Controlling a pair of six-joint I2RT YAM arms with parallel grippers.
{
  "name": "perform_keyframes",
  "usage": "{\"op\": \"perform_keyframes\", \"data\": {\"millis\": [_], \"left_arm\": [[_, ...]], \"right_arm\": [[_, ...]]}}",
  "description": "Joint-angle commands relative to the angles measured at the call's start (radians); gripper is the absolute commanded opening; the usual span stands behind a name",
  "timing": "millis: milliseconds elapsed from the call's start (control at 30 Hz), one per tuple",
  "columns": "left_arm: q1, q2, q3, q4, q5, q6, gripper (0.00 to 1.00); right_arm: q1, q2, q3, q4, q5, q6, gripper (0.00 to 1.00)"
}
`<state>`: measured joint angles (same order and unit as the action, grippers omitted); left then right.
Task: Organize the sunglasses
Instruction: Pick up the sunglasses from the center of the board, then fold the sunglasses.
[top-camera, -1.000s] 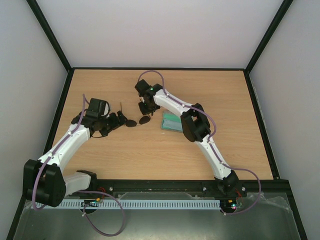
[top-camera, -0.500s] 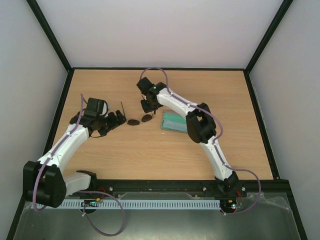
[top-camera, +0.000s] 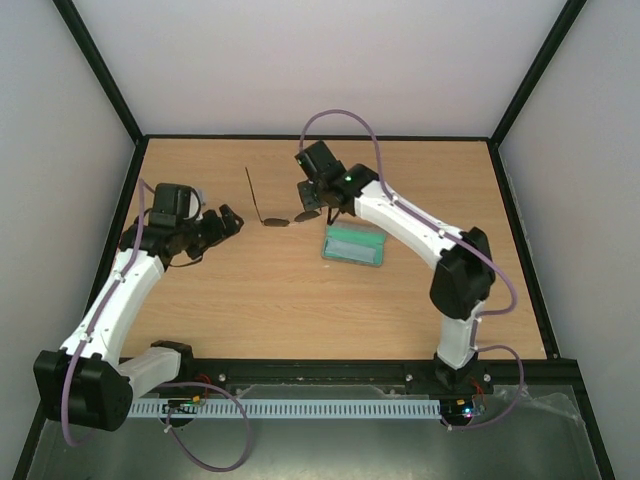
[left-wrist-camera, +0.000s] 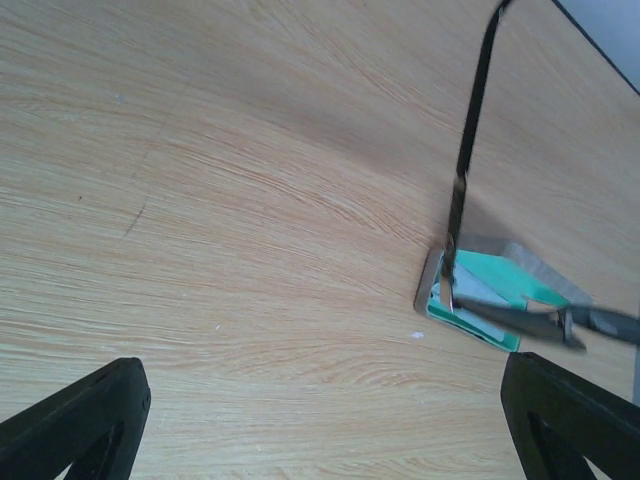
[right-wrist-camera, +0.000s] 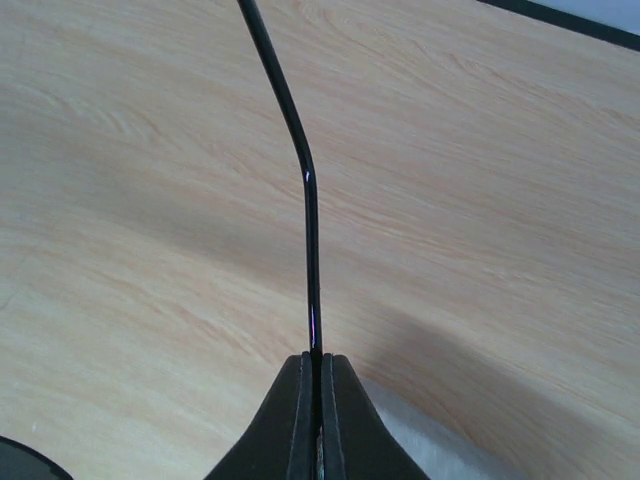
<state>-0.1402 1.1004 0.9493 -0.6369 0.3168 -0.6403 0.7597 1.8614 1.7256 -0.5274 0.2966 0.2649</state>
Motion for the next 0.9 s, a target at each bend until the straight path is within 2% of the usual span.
{"op": "perform_keyframes", "data": {"millis": [0,200,367,567,867], "left_arm": [[0.013,-0.038,0.070,-0.086,0.020,0.009,0.99],[0.013,-0.061,0.112,-0.121,0.034,0.002,0.99],[0.012,-0.056,0.111,-0.118,0.046,-0.006,0.99],[-0.015,-0.073,0.119,-0.098,0.065,-0.027,0.99],[-0.253,-0.013,0.123,-0.025,0.014,-0.097,0.99]], "right_arm": [[0.058,-0.165,-0.133,0.075,0.097,-0.027,0.01],[0.091,-0.415,-0.351,0.136,0.076,0.022,0.01],[0.110,-0.554,-0.439,0.132,0.049,0.063,0.01],[0.110,-0.593,-0.455,0.109,0.013,0.100,0.01],[0.109,-0.548,-0.411,0.067,-0.021,0.098,0.01]]}}
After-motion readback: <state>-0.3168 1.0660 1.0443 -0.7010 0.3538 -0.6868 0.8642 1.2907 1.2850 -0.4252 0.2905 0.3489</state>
